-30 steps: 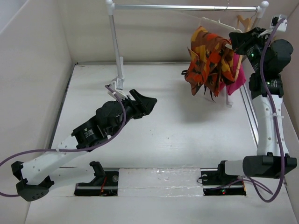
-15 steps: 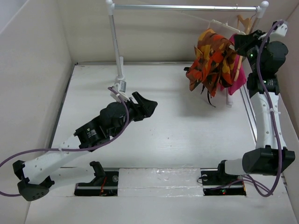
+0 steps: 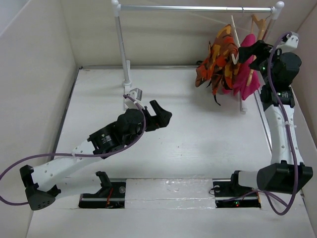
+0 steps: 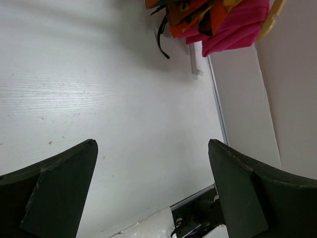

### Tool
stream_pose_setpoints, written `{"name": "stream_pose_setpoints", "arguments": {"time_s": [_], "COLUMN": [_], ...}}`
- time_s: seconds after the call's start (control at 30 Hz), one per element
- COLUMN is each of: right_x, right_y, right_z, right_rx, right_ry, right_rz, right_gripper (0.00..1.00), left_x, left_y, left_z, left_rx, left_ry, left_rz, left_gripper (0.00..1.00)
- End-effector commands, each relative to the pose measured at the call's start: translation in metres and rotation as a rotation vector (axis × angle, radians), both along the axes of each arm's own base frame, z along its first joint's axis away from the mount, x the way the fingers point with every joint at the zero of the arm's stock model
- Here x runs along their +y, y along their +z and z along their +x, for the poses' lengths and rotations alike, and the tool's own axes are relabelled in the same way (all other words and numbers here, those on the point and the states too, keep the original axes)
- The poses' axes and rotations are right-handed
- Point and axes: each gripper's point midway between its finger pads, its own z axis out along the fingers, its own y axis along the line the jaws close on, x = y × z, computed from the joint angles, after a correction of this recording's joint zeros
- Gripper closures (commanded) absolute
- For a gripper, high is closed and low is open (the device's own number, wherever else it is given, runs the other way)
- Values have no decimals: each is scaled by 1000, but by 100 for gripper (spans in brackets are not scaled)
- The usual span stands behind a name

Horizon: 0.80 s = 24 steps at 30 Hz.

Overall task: Place the trousers on the hanger
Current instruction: Place the hanger at the clothesline, then reset both arms

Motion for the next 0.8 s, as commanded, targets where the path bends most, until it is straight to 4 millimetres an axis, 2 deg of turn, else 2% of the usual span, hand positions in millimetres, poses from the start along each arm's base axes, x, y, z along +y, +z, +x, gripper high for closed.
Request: {"name": "stream_pose_setpoints", "arguments": {"time_s": [0.0, 0.03, 0.07, 0.1, 0.13, 0.17, 0.23, 0.27, 0.3, 0.33, 0.37, 0.4, 0.43, 0.47, 0.5, 0.53, 0.57, 0.6, 0.67, 0.7, 0.77], "right_x": [-1, -3, -3, -2, 6, 11, 24, 32, 41, 51, 65, 73, 79, 85, 94, 99, 102, 109, 106, 106, 103], "right_y": [43, 48, 49, 57, 61, 64, 59, 52, 45, 14, 9, -5, -49, -59, -76, -103, -138, -160, -188, -200, -213], "right_z": [-30, -41, -41, -47, -57, -63, -80, -86, -93, -95, -112, -120, -123, -143, -153, -166, -174, -198, -217, -232, -248], "right_rx": [-55, -55, -55, -73, -84, -92, -93, -86, -81, -35, -55, -43, 42, 39, 62, 120, 193, 263, 321, 324, 343], "right_ry": [5, 29, 29, 45, 94, 114, 181, 214, 253, 313, 358, 393, 437, 454, 491, 522, 541, 574, 564, 561, 552], "right_rz": [-95, -139, -140, -155, -184, -207, -247, -250, -252, -241, -254, -259, -257, -276, -284, -307, -334, -344, -376, -377, -367], "right_gripper": [0, 0, 0, 0, 0, 0, 0, 0, 0, 0, 0, 0, 0, 0, 0, 0, 0, 0, 0, 0, 0], "left_x": [5, 8, 6, 8, 5, -9, -7, -13, -10, -4, 0, 5, 10, 22, 31, 39, 50, 57, 68, 71, 71], "left_y": [-2, -1, -6, -8, -1, -9, -21, -34, -46, -51, -51, -56, -56, -46, -53, -57, -51, -65, -68, -82, -86], "left_z": [6, 10, 11, 16, 20, 18, 36, 38, 40, 46, 45, 42, 40, 37, 35, 30, 26, 21, 10, 5, -6], "left_rx": [4, 10, 17, 33, 28, 62, 105, 147, 174, 184, 169, 167, 162, 131, 137, 141, 116, 137, 131, 163, 173], "left_ry": [42, 69, 69, 85, 66, -17, -16, -55, -53, -37, -37, -31, -22, 12, 32, 47, 68, 79, 81, 86, 52], "left_rz": [42, 73, 86, 88, 73, 68, 54, 61, 71, 78, 90, 104, 107, 93, 109, 122, 113, 133, 118, 121, 88], "left_gripper": [9, 1, 1, 1, 1, 1, 1, 1, 1, 1, 1, 1, 1, 1, 1, 1, 1, 1, 1, 1, 1]}}
